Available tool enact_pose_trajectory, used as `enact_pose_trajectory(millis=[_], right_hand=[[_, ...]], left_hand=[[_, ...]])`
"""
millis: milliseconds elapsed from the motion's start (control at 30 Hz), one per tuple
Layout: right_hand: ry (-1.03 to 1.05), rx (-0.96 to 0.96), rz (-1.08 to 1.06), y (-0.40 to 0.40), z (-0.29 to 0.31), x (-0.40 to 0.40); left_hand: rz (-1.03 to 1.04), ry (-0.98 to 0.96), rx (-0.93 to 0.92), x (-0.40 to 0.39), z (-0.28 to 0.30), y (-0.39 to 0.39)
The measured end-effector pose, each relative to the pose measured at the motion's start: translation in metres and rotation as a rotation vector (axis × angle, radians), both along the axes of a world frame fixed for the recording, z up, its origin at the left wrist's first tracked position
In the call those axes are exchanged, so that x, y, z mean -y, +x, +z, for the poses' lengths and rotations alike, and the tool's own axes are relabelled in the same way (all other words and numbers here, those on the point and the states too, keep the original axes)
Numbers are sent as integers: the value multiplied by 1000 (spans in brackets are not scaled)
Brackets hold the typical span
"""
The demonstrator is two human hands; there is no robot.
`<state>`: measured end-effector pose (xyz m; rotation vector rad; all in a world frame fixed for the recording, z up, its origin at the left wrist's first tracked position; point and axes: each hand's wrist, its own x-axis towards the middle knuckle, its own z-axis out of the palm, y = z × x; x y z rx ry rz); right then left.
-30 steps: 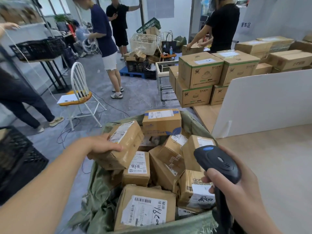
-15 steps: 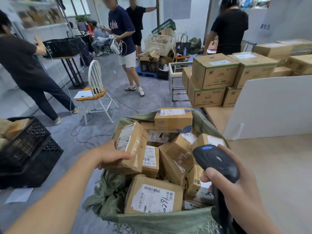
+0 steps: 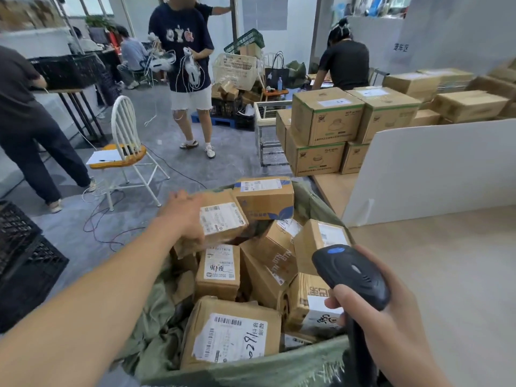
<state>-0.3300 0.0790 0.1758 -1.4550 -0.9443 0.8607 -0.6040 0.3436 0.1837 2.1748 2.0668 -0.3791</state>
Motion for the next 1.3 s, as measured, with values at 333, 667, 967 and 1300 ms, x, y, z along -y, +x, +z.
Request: enact_pose_trajectory(millis=[333,667,967,1300], right_hand=[[13,-43,-66,13,-4,-8],[12,-35,-67,18,-10,-14],[24,-31,-94,24,-13,-9],[42,-32,-119,29,-22,2]], left_hand=[[162,103,-50,-28,-7,5],[294,115,1,-35,-20,5],[-27,-41,98,-33,-17,20],[47,134,209,-31,-46,17]])
